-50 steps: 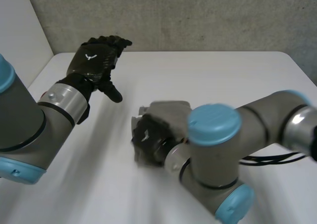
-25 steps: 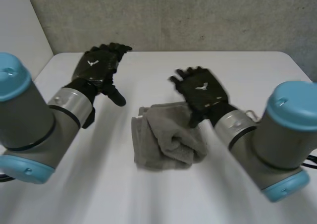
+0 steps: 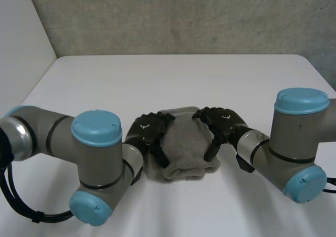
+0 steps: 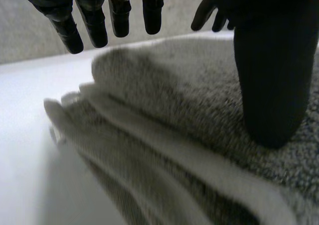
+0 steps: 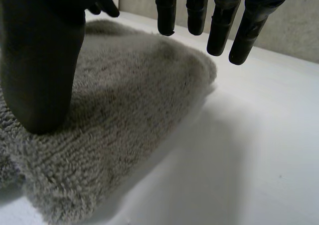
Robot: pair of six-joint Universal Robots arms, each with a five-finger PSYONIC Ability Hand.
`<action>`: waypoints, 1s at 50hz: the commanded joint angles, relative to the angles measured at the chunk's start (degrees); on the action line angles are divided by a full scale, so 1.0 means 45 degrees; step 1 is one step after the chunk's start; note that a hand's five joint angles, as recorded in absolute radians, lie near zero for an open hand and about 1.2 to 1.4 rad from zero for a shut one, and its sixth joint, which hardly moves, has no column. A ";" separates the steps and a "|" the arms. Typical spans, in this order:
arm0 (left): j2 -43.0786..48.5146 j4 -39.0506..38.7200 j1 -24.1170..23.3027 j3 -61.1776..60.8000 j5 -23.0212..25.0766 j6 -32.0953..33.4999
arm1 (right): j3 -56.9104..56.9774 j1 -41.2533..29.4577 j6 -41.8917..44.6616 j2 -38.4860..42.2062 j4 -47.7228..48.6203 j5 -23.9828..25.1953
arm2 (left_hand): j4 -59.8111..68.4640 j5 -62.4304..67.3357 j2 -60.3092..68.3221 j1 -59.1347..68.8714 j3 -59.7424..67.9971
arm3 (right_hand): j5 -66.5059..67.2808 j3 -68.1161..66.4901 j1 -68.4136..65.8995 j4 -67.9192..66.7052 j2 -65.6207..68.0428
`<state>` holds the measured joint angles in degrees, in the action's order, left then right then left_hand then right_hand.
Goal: Fold the laundry
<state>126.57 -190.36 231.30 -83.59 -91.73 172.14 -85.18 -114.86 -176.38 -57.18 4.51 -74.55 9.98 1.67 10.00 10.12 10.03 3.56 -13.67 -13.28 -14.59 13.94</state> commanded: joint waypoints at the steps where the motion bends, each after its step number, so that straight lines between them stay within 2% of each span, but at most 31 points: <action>1: -0.0194 0.0116 0.0065 0.0080 -0.0300 0.0009 | 0.0277 -0.0062 0.0074 0.0050 -0.0045 -0.0093 | 0.0238 -0.0135 0.0234 0.0209 0.0227 | -0.0791 0.0816 0.0730 0.1020 -0.0876; 2: -0.0197 0.0116 0.0066 0.0080 -0.0300 0.0009 | 0.0393 -0.0081 0.0074 -0.0318 -0.0123 -0.0093 | 0.0238 -0.0136 0.0234 0.0209 0.0227 | -0.0791 0.0816 0.0730 0.1020 -0.0876; 4: -0.1439 0.0232 0.0143 0.0158 -0.0320 0.0009 | 0.0512 -0.0082 0.0094 -0.1005 -0.0260 -0.0113 | 0.0164 -0.0210 0.0160 0.0134 0.0153 | -0.0791 0.0816 0.0730 0.1020 -0.0876; 6: -0.2162 0.0349 0.0202 0.0197 -0.0339 0.0028 | 0.0686 0.0016 0.0074 -0.2443 -0.0455 -0.0191 | 0.0126 -0.0247 0.0122 0.0097 0.0115 | -0.0791 0.0816 0.0730 0.1020 -0.0876; 10: -0.3673 0.0838 0.0437 0.0451 -0.0339 0.0107 | 0.0959 0.0075 -0.0023 -0.3675 -0.0455 -0.0307 | 0.0313 -0.0061 0.0309 0.0283 0.0302 | -0.0791 0.0816 0.0730 0.1020 -0.0876; 12: -0.5228 0.1964 0.0806 0.1034 -0.0378 0.0437 | 0.1098 0.0192 -0.0043 -0.4228 -0.0455 -0.0562 | 0.0499 0.0125 0.0495 0.0470 0.0488 | -0.0791 0.0816 0.0730 0.1020 -0.0876; 13: -0.5236 0.1971 0.0808 0.1037 -0.0378 0.0439 | 0.1252 0.0347 0.0015 -0.4847 -0.0610 -0.1045 | 0.0500 0.0126 0.0496 0.0470 0.0489 | -0.0791 0.0816 0.0730 0.1020 -0.0876; 14: -0.5777 0.2725 0.1059 0.1424 -0.0436 0.0613 | 0.1447 0.0541 0.0074 -0.5472 -0.0902 -0.1708 | 0.0500 0.0126 0.0496 0.0470 0.0489 | -0.0791 0.0816 0.0730 0.1020 -0.0876; 15: -0.6189 0.3487 0.1410 0.1834 -0.0611 0.0730 | 0.1449 0.0543 0.0074 -0.5478 -0.0905 -0.1714 | 0.0463 0.0089 0.0459 0.0433 0.0452 | -0.0791 0.0816 0.0730 0.1020 -0.0876; 16: -0.6193 0.3495 0.1413 0.1838 -0.0613 0.0732 | 0.1720 0.0679 0.0113 -0.5903 -0.1388 -0.2314 | 0.0462 0.0089 0.0458 0.0433 0.0451 | -0.0791 0.0816 0.0730 0.1020 -0.0876; 18: -0.6621 0.4991 0.2132 0.2557 -0.1137 0.0790 | 0.2013 0.0777 0.0191 -0.6082 -0.1954 -0.2745 | 0.0240 -0.0134 0.0236 0.0210 0.0228 | -0.0791 0.0816 0.0730 0.1020 -0.0876; 23: -0.6876 0.6441 0.2721 0.3145 -0.1511 0.0810 | 0.2719 0.0875 0.0504 -0.6103 -0.3307 -0.3374 | 0.0089 -0.0285 0.0085 0.0059 0.0077 | -0.0791 0.0816 0.0730 0.1020 -0.0876; 36: -0.6876 0.6776 0.2956 0.3342 -0.1492 0.0849 | 0.2855 0.1266 0.0758 -0.6083 -0.3502 -0.3355 | 0.0051 -0.0323 0.0047 0.0022 0.0040 | -0.0791 0.0816 0.0730 0.1020 -0.0876; 42: -0.6935 0.6737 0.2957 0.3342 -0.1453 0.0849 | 0.2797 0.1208 0.0758 -0.6083 -0.3463 -0.2984 | 0.0051 -0.0323 0.0047 0.0022 0.0040 | -0.0791 0.0816 0.0730 0.1020 -0.0876; 44: -0.6993 0.6718 0.2956 0.3303 -0.1452 0.0829 | 0.2583 0.1110 0.1437 -0.5928 -0.3230 -0.1858 | 0.0051 -0.0323 0.0047 0.0022 0.0040 | -0.0791 0.0816 0.0730 0.1020 -0.0876; 45: -0.7071 0.6679 0.2956 0.3245 -0.1414 0.0849 | 0.2582 0.1110 0.1441 -0.5927 -0.3229 -0.1851 | 0.0051 -0.0323 0.0047 0.0022 0.0040 | -0.0791 0.0816 0.0730 0.1020 -0.0876; 46: -0.7072 0.6678 0.2956 0.3244 -0.1413 0.0849 | 0.2408 0.1091 0.2099 -0.5656 -0.3229 -0.1000 | 0.0051 -0.0323 0.0047 0.0022 0.0040 | -0.0791 0.0816 0.0730 0.1020 -0.0876; 47: -0.7130 0.6659 0.2956 0.3225 -0.1394 0.0829 | 0.2406 0.1090 0.2105 -0.5654 -0.3229 -0.0992 | 0.0088 -0.0286 0.0084 0.0059 0.0077 | -0.0791 0.0816 0.0730 0.1020 -0.0876; 49: -0.7150 0.6639 0.2976 0.3225 -0.1394 0.0829 | 0.2017 0.1032 0.3525 -0.4702 -0.3443 0.0486 | 0.0089 -0.0285 0.0085 0.0059 0.0077 | -0.0791 0.0816 0.0730 0.1020 -0.0876; 50: -0.7150 0.6639 0.2976 0.3244 -0.1394 0.0829 | 0.2016 0.1032 0.3531 -0.4697 -0.3444 0.0493 | 0.0089 -0.0285 0.0085 0.0059 0.0077 | -0.0791 0.0816 0.0730 0.1020 -0.0876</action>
<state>94.91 -160.25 244.64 -68.84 -98.14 175.93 -73.98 -109.81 -168.27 -82.81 -10.44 -81.38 9.70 1.67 9.70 9.96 9.75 3.56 -13.70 -13.28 -14.58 13.95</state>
